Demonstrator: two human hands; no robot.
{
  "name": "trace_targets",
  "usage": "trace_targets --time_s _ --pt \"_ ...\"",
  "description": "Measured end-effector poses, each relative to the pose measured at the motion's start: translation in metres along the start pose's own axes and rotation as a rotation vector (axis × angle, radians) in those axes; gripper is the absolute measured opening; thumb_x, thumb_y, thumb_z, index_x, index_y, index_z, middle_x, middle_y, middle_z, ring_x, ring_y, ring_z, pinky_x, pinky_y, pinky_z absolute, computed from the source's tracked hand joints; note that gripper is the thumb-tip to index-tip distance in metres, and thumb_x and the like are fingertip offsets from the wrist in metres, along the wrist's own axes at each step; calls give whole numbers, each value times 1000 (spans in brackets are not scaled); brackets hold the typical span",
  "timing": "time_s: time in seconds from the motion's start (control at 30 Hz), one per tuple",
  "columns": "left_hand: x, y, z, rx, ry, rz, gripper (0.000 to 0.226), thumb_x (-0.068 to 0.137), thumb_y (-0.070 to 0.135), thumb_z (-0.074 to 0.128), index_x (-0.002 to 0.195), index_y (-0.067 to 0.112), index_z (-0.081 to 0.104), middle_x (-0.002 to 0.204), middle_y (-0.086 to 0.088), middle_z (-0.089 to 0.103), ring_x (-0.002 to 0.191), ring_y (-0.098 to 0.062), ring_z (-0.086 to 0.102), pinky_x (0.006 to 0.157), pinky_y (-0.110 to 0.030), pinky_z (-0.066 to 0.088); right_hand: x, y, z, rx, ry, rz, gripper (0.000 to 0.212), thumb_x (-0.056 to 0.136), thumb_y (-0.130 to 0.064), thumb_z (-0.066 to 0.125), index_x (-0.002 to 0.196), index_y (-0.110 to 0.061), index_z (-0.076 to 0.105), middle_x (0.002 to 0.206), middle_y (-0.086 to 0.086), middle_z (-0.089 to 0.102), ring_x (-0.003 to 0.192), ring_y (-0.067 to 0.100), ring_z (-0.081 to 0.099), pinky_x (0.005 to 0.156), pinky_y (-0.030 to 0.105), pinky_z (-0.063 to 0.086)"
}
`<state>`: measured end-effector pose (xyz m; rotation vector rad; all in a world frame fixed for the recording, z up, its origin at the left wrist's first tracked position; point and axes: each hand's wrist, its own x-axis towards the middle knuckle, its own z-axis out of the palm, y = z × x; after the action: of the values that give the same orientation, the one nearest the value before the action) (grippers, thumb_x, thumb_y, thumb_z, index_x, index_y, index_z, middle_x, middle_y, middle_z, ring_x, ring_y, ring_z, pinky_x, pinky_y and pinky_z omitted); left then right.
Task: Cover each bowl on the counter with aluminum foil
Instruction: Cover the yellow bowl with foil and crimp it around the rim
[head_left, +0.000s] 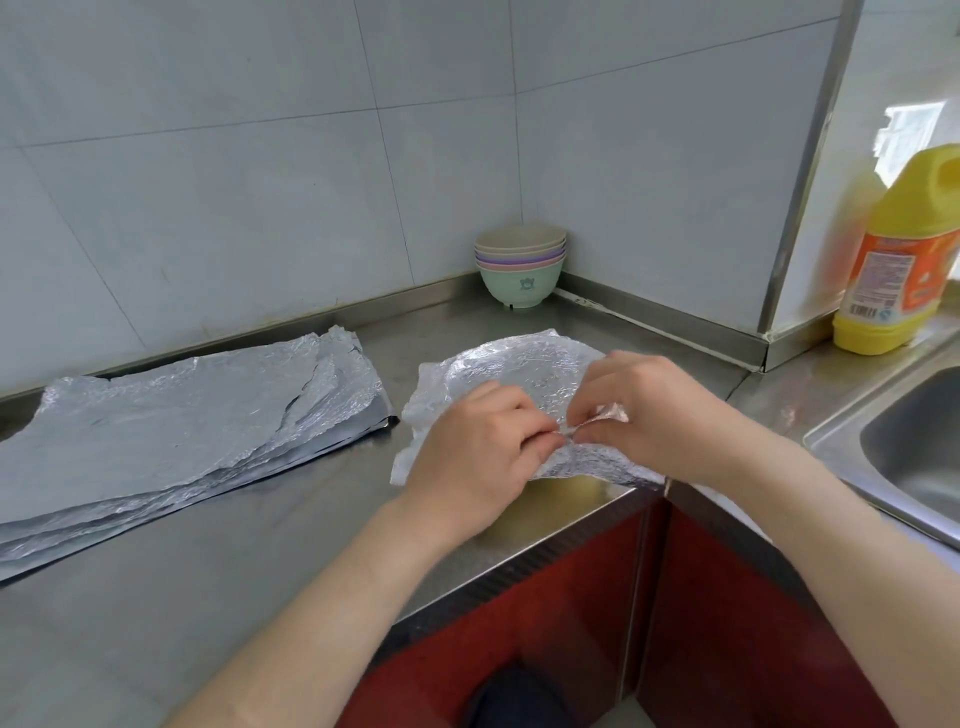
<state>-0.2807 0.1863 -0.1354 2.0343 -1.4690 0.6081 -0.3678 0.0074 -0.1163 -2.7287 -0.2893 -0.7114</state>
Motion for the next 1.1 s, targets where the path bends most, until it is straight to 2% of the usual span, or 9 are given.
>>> trace_targets --time_s 0.13,0.3,0.43,0.63,0.8,0.9,1.0,1.1 --pt "5 10 -3 -79 -26 -45 36 89 47 51 95 22 76 85 10 66 84 -12 55 76 -25 43 -7 10 -12 0 -1 74 13 78 -28 80 89 -29 75 95 -13 67 92 10 56 83 25 44" --pt "1 -1 -10 -178 -30 -106 19 83 41 65 89 29 78 83 14 66 84 -13 57 74 -35 48 -11 -5 1 111 136 34 6 80 -27 78 86 -27 77 89 -13 68 87 11 59 80 26 46" --pt "-2 -5 -6 -190 -10 -107 16 81 37 68 89 28 78 82 14 66 81 -13 56 74 -30 45 -11 -7 13 118 171 28 4 79 -25 78 84 -26 78 82 -14 67 77 4 54 74 23 44" --pt "-2 -7 1 -193 23 -114 11 80 28 73 88 22 79 80 12 66 81 -11 54 74 -17 40 -12 -7 17 49 154 21 5 80 -25 77 84 -22 77 80 -8 66 75 8 48 69 27 44" --pt "0 -5 5 -104 25 -60 12 81 27 70 83 18 77 77 8 64 77 -11 51 72 -16 37 -9 -7 25 -86 192 -44 5 78 -20 68 77 -15 70 74 -4 62 72 20 52 68 25 38" --pt "0 -2 6 -74 39 -47 13 82 26 69 82 16 76 76 6 62 77 -12 50 71 -17 37 -9 -5 26 -81 194 -53 5 79 -19 66 78 -15 69 76 -4 61 73 19 51 66 24 39" --pt "2 1 3 -68 -20 -50 21 84 36 65 89 18 76 81 7 64 80 -13 52 74 -21 39 -12 0 19 -48 177 -17 3 80 -16 72 81 -16 69 82 -5 63 78 15 51 68 31 47" --pt "2 -3 -9 -97 -36 -80 28 88 42 60 99 21 76 93 12 66 91 -9 55 81 -19 42 -15 11 10 -60 182 49 10 79 -11 78 83 -19 73 91 -6 65 85 15 51 73 35 49"
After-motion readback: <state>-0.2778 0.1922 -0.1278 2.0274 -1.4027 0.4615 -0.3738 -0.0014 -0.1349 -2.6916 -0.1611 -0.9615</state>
